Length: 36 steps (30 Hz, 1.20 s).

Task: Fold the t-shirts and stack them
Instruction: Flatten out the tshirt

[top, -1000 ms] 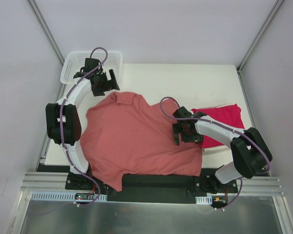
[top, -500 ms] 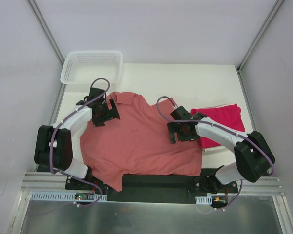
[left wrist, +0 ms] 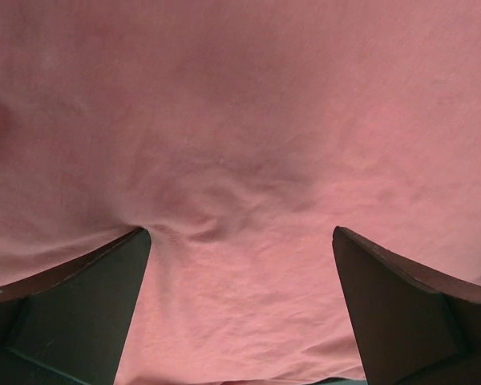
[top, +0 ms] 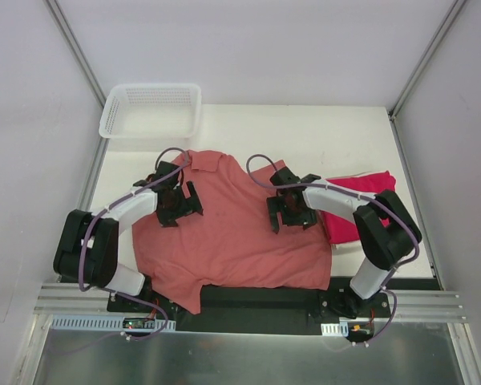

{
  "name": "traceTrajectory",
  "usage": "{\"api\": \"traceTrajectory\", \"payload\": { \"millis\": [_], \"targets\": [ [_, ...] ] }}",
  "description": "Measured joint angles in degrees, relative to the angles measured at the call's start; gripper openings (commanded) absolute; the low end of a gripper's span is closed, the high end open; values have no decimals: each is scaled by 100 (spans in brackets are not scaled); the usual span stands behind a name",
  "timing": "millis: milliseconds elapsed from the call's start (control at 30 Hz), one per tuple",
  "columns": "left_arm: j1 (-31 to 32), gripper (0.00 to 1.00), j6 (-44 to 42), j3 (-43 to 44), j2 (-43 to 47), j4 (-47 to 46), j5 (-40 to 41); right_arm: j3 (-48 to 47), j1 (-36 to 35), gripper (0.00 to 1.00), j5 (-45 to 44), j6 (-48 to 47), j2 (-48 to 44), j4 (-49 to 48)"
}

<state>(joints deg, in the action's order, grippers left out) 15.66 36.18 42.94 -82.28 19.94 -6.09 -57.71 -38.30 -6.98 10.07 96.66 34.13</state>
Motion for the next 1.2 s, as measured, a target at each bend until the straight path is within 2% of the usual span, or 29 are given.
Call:
{"api": "traceTrajectory", "payload": {
  "millis": [400, 633, 733, 867, 1100, 1200],
  "targets": [
    [-234, 99, 44, 1707, -1665, -35, 15, -1764, 826, 97, 68, 7, 1366, 433],
    [-542, 99, 17, 2109, -1991, -262, -42, -2470, 1078, 97, 22, -125, 1816, 468],
    [-551, 99, -35, 1943, -1843, -350, -70, -2470, 1084, 97, 46, -236, 1803, 457],
    [-542, 99, -83, 1425, -1167, -280, -68, -2284, 1062, 97, 186, -363, 1491, 334],
    [-341, 99, -24, 728, 385, -286, -116, -1532, 826, 97, 470, -459, 22, -37],
    [-238, 99, 61, 302, 678, -310, -142, -1163, 540, 97, 492, -444, -361, -120]
  ]
}}
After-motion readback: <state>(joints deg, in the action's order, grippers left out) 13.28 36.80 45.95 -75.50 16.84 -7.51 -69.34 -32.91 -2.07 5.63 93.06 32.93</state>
